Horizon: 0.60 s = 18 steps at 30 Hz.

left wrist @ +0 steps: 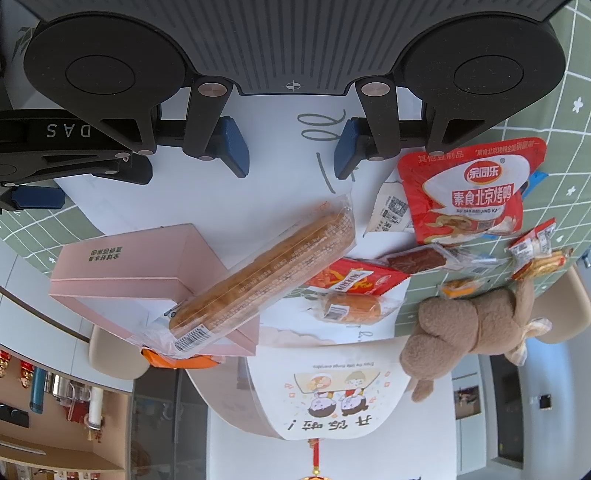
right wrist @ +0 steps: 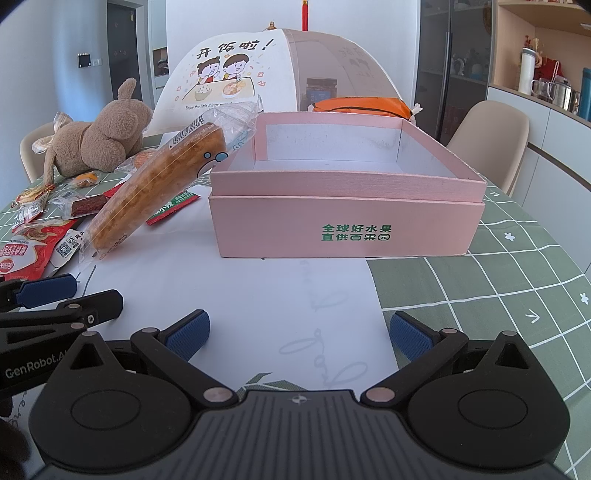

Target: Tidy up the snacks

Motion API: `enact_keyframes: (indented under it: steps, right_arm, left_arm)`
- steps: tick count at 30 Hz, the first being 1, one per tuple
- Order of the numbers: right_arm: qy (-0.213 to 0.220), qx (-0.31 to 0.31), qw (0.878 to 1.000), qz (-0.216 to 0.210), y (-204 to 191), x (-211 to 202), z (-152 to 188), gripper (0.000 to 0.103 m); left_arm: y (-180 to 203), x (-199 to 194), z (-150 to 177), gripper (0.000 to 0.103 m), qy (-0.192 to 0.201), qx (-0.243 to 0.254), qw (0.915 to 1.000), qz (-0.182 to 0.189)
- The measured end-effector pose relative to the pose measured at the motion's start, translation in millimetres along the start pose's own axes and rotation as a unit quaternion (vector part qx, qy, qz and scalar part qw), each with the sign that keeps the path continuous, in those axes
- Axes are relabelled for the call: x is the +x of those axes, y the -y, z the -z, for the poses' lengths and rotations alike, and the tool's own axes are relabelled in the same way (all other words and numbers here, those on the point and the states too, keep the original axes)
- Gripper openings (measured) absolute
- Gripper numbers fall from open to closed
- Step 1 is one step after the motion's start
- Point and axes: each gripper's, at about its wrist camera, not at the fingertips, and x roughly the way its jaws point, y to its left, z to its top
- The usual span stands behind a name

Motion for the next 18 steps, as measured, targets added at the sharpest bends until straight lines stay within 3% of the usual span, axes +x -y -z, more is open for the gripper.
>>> enact_keyframes:
  steps: [6,9,12,15,18]
  right_arm:
    - [0.000,0.000,1.000,0.000,0,-1,-1,0.103]
    - [-0.004,0.011,1.000,0.000,1,-1,-2,0.103]
    - [-0.055,0.007,0.998,0.002,-2,1,-15,0.103]
    - [-0.082,0.035,0.995,0.033,-9,2,-22,0.103]
    - [-0.104,0.063,0.991,0.060,-15,4,-28,0.103]
  left_arm:
    - [-2,-1,0,0.054,0.001,-0.001,1.0000,0.007]
    - [-13,-4,-12,0.051,-0.017,0.009,0.9980,0.061]
    - [-31,-12,-42,0.051,0.018,0.047,0.9960,0.074]
    - [-41,8,-73,0.048,0.005,0.114,0.9869,0.115]
    - [-37,31,-91,0.049,-0.020,0.172,0.9695,0.173]
